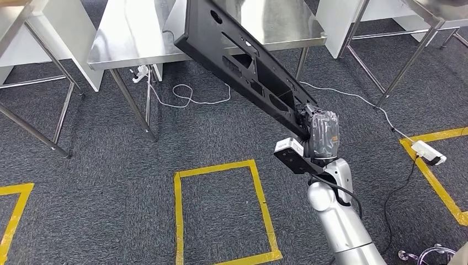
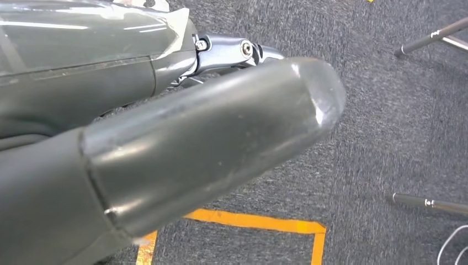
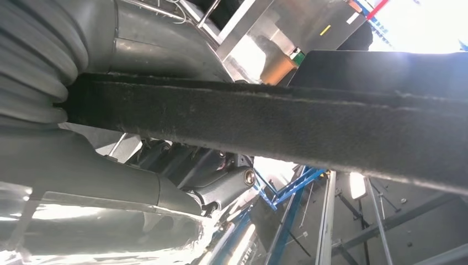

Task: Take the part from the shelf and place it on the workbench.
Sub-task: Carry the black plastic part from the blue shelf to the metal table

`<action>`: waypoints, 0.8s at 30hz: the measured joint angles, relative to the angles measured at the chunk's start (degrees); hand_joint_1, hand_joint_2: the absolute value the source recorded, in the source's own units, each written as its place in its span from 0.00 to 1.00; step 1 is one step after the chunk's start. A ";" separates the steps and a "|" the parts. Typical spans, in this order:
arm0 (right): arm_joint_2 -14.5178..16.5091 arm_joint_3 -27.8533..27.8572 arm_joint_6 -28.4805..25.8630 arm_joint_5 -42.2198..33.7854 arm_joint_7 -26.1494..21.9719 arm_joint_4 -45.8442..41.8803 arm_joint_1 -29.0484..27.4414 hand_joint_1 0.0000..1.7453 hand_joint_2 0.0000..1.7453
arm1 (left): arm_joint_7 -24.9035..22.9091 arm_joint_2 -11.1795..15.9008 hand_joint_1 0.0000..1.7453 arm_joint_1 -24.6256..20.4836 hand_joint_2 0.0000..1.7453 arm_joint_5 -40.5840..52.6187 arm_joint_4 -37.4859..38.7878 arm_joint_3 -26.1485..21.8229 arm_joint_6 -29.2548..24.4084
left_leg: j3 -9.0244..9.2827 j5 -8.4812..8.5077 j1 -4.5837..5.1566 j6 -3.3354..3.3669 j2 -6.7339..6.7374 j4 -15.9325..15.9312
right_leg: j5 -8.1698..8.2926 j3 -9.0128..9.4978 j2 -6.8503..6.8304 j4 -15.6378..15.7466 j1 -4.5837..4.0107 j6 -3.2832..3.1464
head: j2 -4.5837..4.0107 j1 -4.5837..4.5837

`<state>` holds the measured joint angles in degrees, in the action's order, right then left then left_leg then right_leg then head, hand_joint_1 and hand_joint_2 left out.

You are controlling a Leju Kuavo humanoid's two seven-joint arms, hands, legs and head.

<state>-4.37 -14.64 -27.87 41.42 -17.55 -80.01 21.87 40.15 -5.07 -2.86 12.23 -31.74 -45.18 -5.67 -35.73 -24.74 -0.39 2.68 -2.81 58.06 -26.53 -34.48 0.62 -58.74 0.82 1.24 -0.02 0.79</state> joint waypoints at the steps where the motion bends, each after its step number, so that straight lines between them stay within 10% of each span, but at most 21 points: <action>1: -0.06 0.00 0.00 0.00 -0.01 -0.13 -0.05 0.98 1.00 | 0.00 -0.01 0.00 -0.01 0.00 0.19 0.00 0.00 0.22 | 0.01 -0.03 -0.06 -0.38 0.01 -0.01 | -0.02 0.00 0.00 -0.01 -0.05 -0.03 | 0.00 0.00; 8: -0.55 0.01 -0.09 -0.02 -0.02 -1.30 -0.54 0.98 1.00 | 0.00 -0.01 0.00 -0.20 0.00 1.46 0.12 0.02 1.28 | 0.00 -0.12 -0.03 -1.42 0.06 0.01 | -0.05 0.03 -0.01 0.00 -0.07 -0.07 | 0.00 -0.03; 20: -1.12 0.14 -0.21 -0.09 -0.02 -2.41 -1.50 0.98 1.00 | 0.01 0.02 0.00 -0.75 0.00 1.72 0.44 0.06 1.60 | 0.39 -0.22 0.49 0.10 0.21 -0.10 | -0.11 0.35 -0.06 0.27 0.44 0.55 | 0.00 -0.03; 24: -1.53 0.38 -0.33 -0.14 -0.05 -2.78 -1.55 0.98 1.00 | 0.00 0.00 0.00 -1.00 0.00 1.72 0.55 0.08 1.69 | 1.54 0.36 -0.04 0.84 0.55 -1.58 | -4.45 -4.36 -0.25 -9.33 0.24 0.15 | 0.00 -0.13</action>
<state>-5.90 -14.27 -28.20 41.28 -17.61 -82.79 20.32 40.15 -5.07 -3.86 13.94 -31.19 -45.10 -3.98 -34.19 -24.38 -0.43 3.52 -2.26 56.48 -30.98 -38.84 0.38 -68.08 1.06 1.40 -0.02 0.66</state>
